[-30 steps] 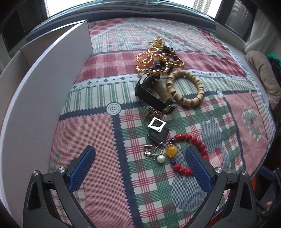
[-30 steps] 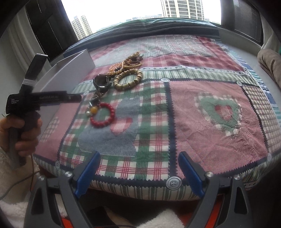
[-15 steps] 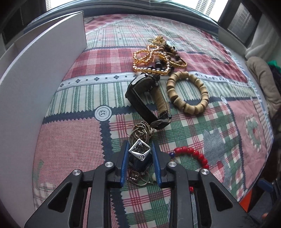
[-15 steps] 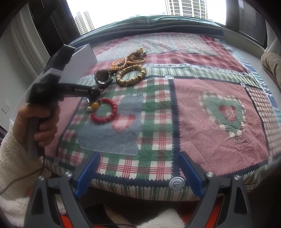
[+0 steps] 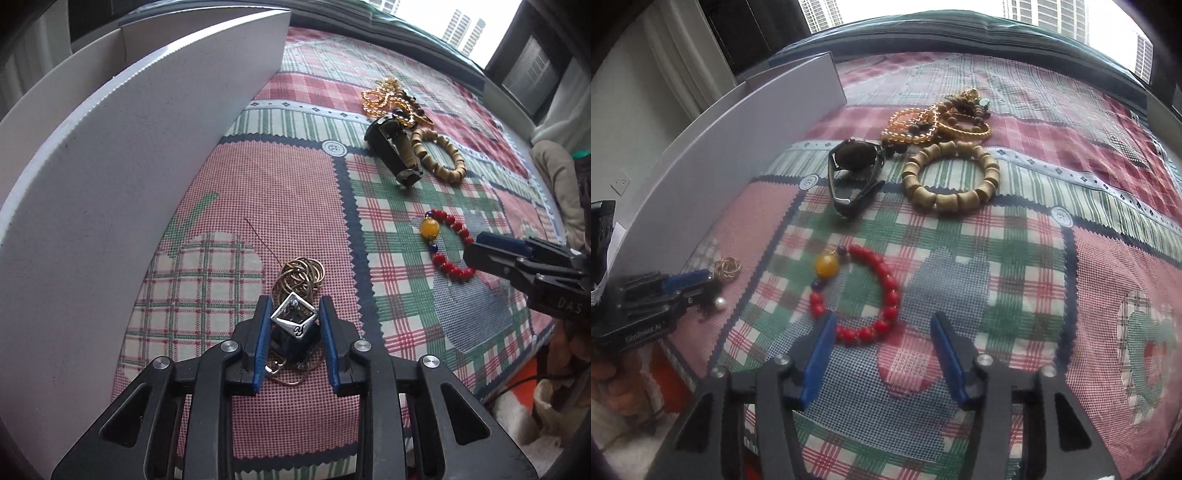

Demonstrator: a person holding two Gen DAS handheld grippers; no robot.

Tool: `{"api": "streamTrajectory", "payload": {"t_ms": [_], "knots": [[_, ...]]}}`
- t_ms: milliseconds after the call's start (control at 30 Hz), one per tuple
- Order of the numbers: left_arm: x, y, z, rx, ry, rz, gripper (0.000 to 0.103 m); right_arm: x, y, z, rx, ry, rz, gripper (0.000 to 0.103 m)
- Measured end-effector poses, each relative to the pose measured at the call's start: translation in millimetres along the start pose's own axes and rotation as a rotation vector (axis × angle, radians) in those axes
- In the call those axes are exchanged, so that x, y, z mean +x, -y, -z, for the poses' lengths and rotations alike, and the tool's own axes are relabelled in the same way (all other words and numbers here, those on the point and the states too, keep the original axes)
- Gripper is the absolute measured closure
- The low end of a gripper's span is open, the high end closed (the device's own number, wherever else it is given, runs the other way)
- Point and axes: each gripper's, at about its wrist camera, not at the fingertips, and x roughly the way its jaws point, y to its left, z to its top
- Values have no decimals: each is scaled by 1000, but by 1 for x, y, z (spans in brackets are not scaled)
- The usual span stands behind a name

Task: Organize jewelry
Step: 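Grasp the red bead bracelet with the right gripper while the left grasps the silver pendant, then carry both items into the white box and open both grippers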

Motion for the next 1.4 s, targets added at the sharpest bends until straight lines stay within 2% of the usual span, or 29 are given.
{"api": "streamTrajectory", "payload": {"t_ms": [100, 233, 267, 333, 367, 400, 567, 767, 833, 933, 1033, 1167, 1300, 1400], "knots": [[0, -2, 2, -9, 7, 9, 78, 12, -19, -17, 2, -34, -135, 54], [-3, -1, 0, -8, 14, 8, 78, 41, -41, -31, -27, -94, -59, 54], [-5, -1, -1, -11, 16, 12, 78, 42, -46, -34, -49, -71, -28, 56], [-16, -3, -2, -18, 27, 30, 78, 47, -53, -39, -69, -59, 39, 80], [-23, -4, -3, -25, 34, 46, 78, 49, -53, -39, -60, -62, 44, 86], [-32, -5, -4, -32, 43, 63, 78, 48, -51, -40, -48, -65, 29, 86], [-85, -13, -13, -62, 103, 138, 78, 5, -45, -45, 4, -16, -75, 86], [-156, -43, -27, -143, 191, 133, 78, -62, -70, -83, -41, 87, -222, 86], [-180, -62, -31, -186, 231, 97, 78, -77, -87, -101, -66, 116, -282, 86], [-206, -92, -34, -231, 302, -11, 78, -94, -122, -126, -118, 149, -371, 86], [-207, -125, -36, -287, 321, -116, 78, -100, -159, -152, -171, 172, -433, 86], [-180, -166, -32, -348, 275, -200, 78, -80, -203, -176, -230, 165, -465, 86], [-145, -193, -26, -385, 201, -227, 78, -33, -239, -185, -255, 80, -478, 86], [-123, -202, -23, -382, 149, -269, 77, 2, -264, -179, -292, 28, -440, 85]]}}
